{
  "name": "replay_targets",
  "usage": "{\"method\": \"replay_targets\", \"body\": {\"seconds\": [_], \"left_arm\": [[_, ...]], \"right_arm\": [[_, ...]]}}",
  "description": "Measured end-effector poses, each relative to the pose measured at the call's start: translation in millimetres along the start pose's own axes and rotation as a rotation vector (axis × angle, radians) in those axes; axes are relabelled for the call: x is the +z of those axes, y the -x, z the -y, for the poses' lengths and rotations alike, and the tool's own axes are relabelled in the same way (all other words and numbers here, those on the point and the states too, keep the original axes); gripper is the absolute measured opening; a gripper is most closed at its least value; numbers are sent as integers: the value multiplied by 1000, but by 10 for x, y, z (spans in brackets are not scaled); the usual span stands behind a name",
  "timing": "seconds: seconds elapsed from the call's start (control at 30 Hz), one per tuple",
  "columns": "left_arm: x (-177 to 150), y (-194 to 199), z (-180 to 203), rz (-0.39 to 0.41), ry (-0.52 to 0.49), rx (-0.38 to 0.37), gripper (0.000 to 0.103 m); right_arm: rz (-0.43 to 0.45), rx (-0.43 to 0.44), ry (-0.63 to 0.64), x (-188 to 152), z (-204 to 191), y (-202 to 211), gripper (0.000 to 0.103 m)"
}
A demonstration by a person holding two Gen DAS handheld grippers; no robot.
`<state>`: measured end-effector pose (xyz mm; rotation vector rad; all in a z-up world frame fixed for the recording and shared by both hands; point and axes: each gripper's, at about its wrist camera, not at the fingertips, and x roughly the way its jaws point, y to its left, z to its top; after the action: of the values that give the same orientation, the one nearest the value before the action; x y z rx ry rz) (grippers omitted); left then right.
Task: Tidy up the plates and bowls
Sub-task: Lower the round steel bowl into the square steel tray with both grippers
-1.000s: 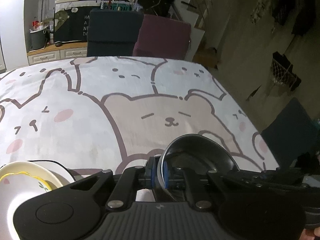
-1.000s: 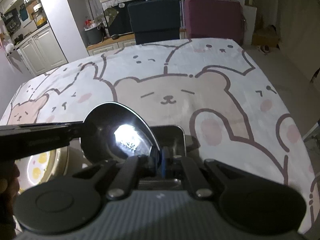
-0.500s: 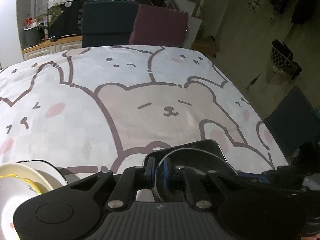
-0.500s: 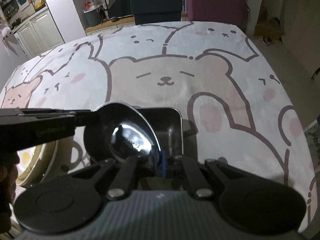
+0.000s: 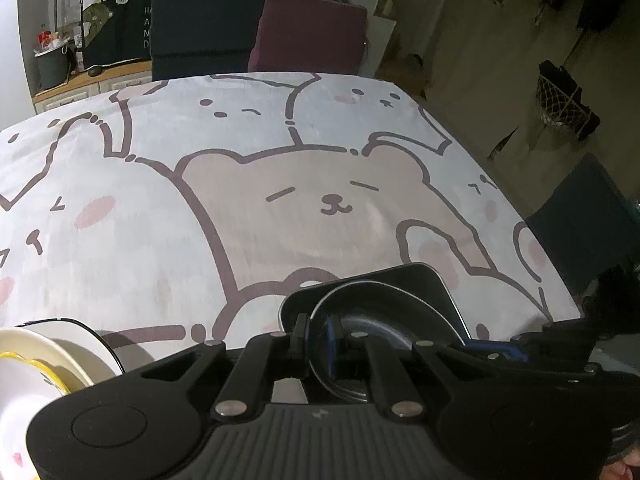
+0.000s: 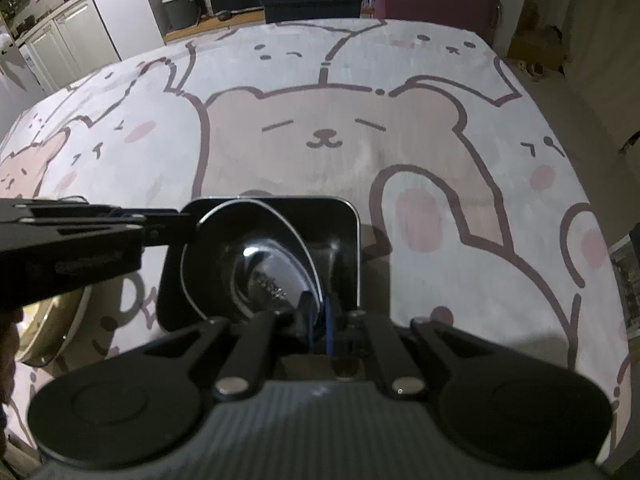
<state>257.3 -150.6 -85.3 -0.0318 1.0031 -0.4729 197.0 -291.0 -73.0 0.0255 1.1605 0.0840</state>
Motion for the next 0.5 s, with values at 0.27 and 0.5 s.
{"method": "replay_targets", "body": {"seconds": [0.27, 0.5], "left_arm": [[-5, -14, -32, -15, 2, -1, 10], [-9, -14, -48, -26, 2, -2, 10]], "right_arm": [[-33, 4, -13, 14, 20, -110, 7], [-59, -24, -34, 10, 38, -165, 7]]}}
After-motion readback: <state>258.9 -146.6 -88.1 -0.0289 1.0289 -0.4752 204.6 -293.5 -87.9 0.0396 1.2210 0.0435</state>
